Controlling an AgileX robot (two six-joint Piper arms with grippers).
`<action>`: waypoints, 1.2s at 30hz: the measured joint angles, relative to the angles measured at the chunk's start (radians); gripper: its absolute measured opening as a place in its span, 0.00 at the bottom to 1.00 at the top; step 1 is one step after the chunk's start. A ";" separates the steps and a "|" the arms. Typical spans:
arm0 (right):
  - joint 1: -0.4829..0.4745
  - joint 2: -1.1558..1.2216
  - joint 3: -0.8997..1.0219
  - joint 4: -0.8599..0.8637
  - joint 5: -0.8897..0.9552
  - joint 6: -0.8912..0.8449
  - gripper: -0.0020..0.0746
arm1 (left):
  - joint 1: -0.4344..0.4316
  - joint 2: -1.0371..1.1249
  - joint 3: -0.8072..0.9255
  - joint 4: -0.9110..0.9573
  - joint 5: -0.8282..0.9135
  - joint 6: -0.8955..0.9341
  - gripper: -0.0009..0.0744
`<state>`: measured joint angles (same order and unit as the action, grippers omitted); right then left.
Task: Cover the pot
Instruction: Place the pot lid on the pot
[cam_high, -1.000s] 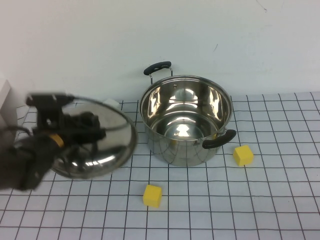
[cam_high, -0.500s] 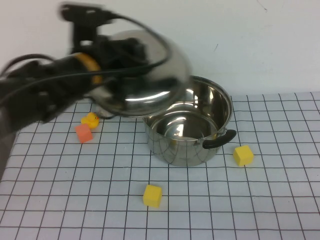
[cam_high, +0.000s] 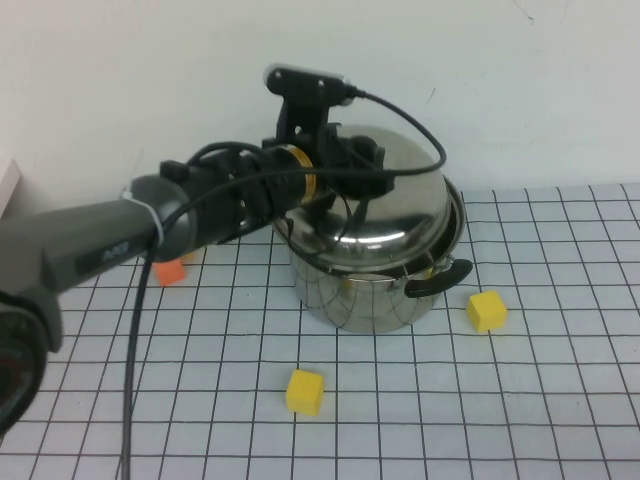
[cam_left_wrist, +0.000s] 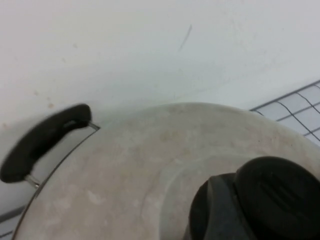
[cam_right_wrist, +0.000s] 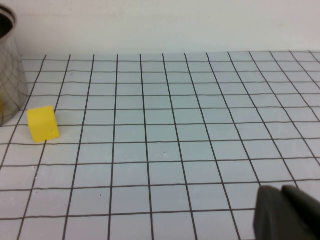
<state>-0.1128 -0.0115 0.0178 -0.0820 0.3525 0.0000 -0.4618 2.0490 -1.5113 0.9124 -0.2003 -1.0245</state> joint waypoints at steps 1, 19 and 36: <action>0.000 0.000 0.000 0.000 0.000 0.000 0.04 | 0.000 0.012 -0.002 0.000 -0.012 -0.002 0.46; 0.000 0.000 0.000 0.000 0.000 0.005 0.04 | 0.000 0.102 -0.048 -0.018 -0.091 -0.022 0.46; 0.000 0.000 0.000 0.000 0.000 0.000 0.04 | 0.000 0.111 -0.061 -0.023 -0.040 -0.056 0.46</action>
<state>-0.1128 -0.0115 0.0178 -0.0820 0.3525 0.0000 -0.4618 2.1600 -1.5723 0.8896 -0.2401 -1.0804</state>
